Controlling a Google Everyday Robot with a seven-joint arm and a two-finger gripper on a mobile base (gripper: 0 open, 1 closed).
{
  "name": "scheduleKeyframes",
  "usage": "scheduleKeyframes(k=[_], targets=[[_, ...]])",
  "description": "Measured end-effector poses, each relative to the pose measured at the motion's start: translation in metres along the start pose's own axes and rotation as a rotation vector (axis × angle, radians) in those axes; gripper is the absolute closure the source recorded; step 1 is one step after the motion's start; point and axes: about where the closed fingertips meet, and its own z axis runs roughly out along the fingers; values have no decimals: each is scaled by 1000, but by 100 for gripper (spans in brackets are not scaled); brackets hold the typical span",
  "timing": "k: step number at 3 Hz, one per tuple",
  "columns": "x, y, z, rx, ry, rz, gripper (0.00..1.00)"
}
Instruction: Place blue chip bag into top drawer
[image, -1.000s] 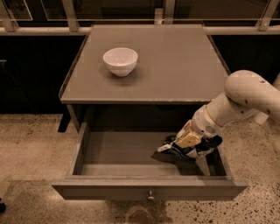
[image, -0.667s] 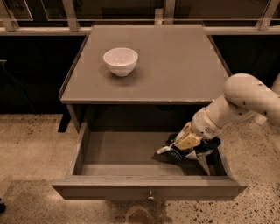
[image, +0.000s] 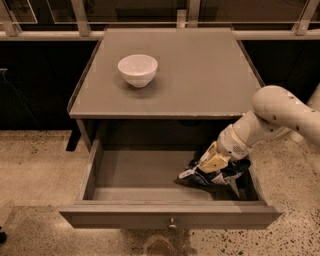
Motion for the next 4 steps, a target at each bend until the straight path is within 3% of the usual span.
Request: scheduleKeyframes(k=[2, 3, 4], targets=[[0, 0, 0, 0, 0, 0, 12], [0, 0, 0, 0, 0, 0, 0], [-3, 1, -3, -7, 10, -9, 0]])
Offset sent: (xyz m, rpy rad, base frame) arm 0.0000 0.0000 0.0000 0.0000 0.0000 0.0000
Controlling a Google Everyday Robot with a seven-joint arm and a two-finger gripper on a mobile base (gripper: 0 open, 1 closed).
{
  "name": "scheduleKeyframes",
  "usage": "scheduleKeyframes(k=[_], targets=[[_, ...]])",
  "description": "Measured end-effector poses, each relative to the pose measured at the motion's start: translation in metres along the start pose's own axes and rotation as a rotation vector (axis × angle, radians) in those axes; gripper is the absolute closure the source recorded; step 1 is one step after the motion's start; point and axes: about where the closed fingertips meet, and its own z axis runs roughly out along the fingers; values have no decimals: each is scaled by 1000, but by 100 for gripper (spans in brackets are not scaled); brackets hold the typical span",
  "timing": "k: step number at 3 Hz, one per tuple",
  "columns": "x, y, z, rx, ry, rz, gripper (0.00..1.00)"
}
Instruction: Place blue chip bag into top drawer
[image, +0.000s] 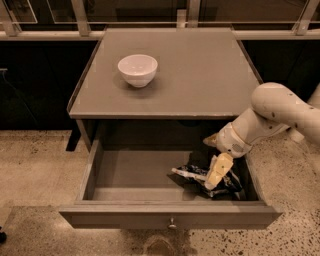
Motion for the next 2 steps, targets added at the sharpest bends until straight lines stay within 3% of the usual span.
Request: scheduleKeyframes(k=[1, 2], targets=[[-6, 2, -12, -33, 36, -9, 0], [-3, 30, -64, -61, 116, 46, 0]])
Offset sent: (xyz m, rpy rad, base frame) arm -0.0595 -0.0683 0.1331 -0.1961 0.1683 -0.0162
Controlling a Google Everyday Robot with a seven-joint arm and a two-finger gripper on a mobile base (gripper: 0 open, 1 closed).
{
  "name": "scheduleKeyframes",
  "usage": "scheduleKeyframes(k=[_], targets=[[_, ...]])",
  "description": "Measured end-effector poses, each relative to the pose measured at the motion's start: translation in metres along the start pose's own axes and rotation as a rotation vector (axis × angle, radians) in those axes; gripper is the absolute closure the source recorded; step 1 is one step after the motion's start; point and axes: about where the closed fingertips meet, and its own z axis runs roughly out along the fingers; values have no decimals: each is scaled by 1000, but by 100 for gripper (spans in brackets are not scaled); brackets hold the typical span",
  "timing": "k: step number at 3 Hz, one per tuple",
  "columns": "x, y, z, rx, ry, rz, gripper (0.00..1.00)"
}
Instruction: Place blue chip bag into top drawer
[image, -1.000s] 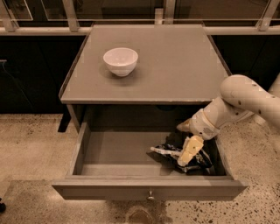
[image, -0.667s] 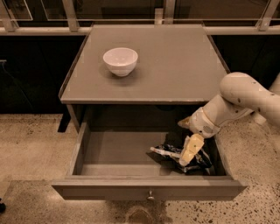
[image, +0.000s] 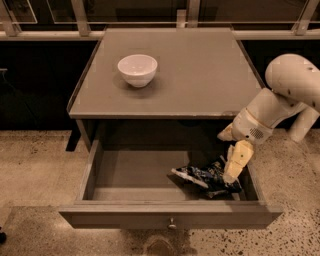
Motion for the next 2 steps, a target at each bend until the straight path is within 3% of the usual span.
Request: scheduleKeyframes(k=[1, 2], targets=[[16, 50, -56, 98, 34, 79, 0], [9, 65, -79, 157, 36, 67, 0]])
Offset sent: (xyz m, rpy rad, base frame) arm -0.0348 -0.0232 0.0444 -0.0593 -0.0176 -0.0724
